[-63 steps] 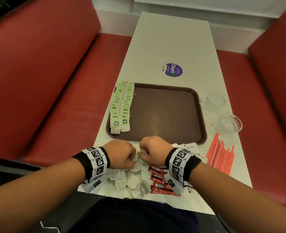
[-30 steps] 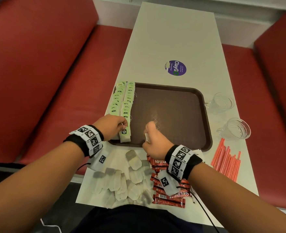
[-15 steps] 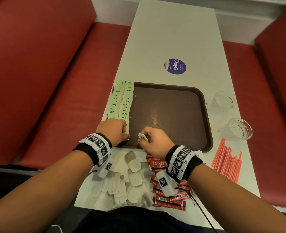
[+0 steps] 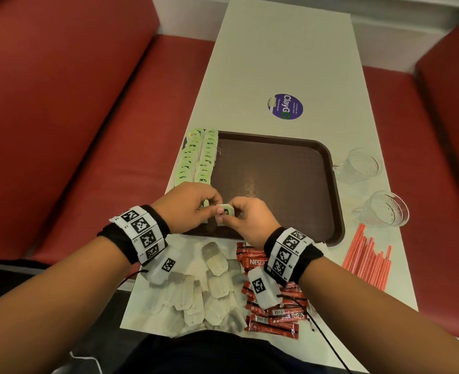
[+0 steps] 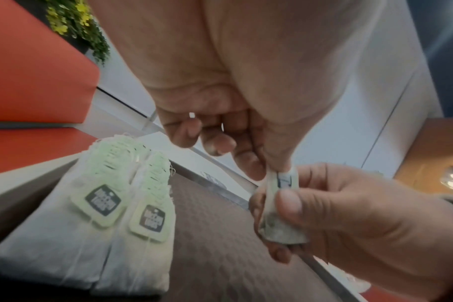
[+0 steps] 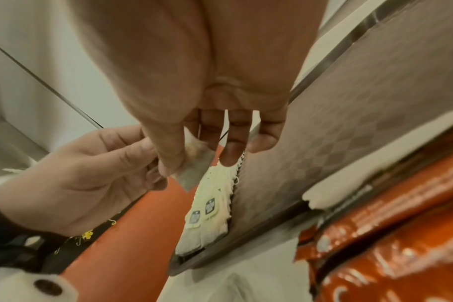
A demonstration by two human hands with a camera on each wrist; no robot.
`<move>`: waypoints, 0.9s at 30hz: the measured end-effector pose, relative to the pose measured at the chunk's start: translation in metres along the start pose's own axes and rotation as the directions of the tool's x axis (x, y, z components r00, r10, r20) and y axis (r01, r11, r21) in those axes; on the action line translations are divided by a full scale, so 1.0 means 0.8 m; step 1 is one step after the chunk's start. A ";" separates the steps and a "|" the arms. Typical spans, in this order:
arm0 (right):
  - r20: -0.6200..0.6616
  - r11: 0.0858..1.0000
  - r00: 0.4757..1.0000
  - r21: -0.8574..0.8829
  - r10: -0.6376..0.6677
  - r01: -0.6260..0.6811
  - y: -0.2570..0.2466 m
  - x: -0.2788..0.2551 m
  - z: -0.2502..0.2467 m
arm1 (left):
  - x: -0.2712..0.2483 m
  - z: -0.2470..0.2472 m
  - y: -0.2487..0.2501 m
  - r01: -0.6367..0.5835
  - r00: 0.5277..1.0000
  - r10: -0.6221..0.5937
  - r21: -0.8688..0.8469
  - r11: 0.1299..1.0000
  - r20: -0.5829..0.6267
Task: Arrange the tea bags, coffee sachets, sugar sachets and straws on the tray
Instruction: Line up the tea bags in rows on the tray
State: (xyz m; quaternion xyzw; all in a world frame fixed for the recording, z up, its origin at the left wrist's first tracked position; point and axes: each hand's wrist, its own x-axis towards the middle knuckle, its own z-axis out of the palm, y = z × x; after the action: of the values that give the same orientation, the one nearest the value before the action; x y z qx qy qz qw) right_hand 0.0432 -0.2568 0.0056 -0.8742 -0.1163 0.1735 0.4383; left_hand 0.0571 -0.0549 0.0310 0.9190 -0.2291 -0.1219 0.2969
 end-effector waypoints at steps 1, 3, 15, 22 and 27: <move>0.009 1.000 1.000 -0.010 0.004 -0.004 0.000 0.000 0.000 | 0.000 -0.001 -0.002 0.023 0.999 -0.024 -0.017 1.000 -0.023; 0.011 1.000 1.000 -0.020 0.011 -0.011 0.002 -0.001 0.003 | -0.002 -0.005 -0.003 0.061 0.995 -0.066 -0.062 0.996 -0.072; 0.605 0.785 0.796 -0.496 0.006 0.371 -0.005 -0.034 0.020 | -0.010 0.006 -0.047 0.368 0.924 -0.376 0.108 0.923 0.065; 0.622 0.687 0.780 -0.536 -0.070 0.490 -0.004 -0.032 0.029 | -0.003 0.019 -0.036 0.379 0.925 -0.359 0.229 0.897 -0.125; 0.576 0.689 0.805 -0.525 -0.146 0.500 0.000 -0.034 0.033 | -0.009 0.040 -0.023 0.339 0.934 -0.356 0.375 0.863 -0.026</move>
State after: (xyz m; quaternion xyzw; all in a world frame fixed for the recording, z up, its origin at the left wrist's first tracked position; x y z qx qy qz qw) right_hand 0.0079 -0.2474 -0.0040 -0.8601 -0.4342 0.2542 0.0838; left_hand 0.0459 -0.0540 -0.0048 0.9817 -0.0855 -0.1477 0.0848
